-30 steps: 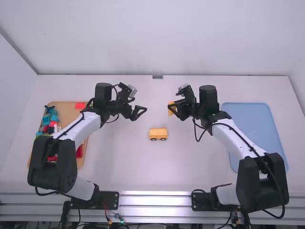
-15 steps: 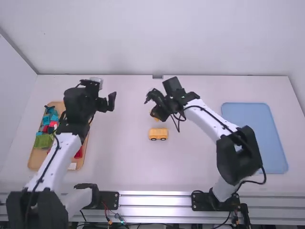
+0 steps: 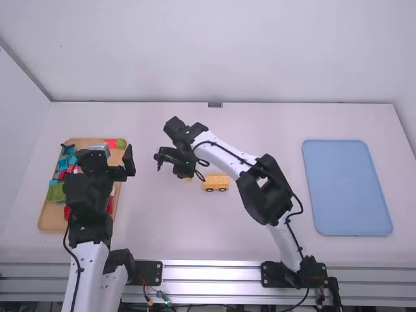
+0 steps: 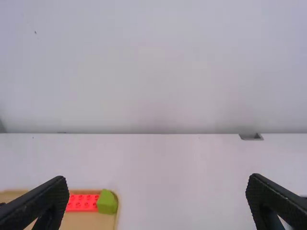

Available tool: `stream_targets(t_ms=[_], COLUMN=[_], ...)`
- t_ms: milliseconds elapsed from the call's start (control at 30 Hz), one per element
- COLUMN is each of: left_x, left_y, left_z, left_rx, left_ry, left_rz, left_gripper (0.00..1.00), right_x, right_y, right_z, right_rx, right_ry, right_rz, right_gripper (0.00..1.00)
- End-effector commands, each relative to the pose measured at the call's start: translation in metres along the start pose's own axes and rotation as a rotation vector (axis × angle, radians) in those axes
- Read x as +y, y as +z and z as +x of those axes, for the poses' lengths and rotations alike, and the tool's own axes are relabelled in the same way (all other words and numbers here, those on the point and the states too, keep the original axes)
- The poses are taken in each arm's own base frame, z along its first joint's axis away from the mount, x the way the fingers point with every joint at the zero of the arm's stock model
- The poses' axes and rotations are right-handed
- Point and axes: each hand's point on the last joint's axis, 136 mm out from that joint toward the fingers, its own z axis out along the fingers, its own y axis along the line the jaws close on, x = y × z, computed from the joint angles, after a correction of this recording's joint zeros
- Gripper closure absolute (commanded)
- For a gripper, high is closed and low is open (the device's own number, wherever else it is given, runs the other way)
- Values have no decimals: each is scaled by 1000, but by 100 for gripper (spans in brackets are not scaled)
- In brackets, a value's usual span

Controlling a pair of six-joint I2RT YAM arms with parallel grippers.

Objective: Assemble lego blocks to make yellow taxi

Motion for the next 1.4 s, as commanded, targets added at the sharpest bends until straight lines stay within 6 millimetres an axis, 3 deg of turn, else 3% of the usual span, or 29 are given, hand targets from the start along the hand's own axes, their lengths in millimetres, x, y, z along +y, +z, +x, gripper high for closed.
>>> stream_targets(t_ms=[0,100,200,400,467,533,700,733,767,867,1000,1100,1167,1233,1367], left_x=[0,0,1,2,3,3,5,4,4,4,4,-2,-19,-48,-61], left_y=[-4,-5,-2,7,11,14,19,20,20,21,21,20,19,15,28], left_z=[0,2,5,14,17,20,24,24,24,24,23,24,19,15,24], left_rx=[-11,-7,4,31,41,47,57,56,55,54,48,56,31,-13,8], left_ry=[-7,-8,-4,-10,-13,-14,-19,-19,-19,-18,-12,-41,39,165,193], left_rz=[-8,-8,-8,-6,-3,-3,-3,0,0,0,-1,33,134,320,449], left_gripper=[1,1,1,1,1,1,1,1,1,1,1,1,1,1,1], right_x=[-8,-2,-2,0,-4,-7,-12,-13,-13,-13,-12,-19,-24,-26,-28], right_y=[13,35,45,48,48,48,46,46,46,46,42,26,8,-22,-65], right_z=[1,8,12,10,8,9,14,14,14,13,5,-5,-9,-10,-3], right_rx=[77,170,211,217,202,200,200,199,199,196,167,117,76,25,-72], right_ry=[-42,-78,-86,-94,-77,-72,-54,-53,-53,-53,-54,-36,-17,13,59], right_rz=[53,63,86,96,108,108,106,108,108,108,95,87,77,51,2], right_gripper=[96,96,97,96,85,84,63,46,44,0,1,1,1,2,1])
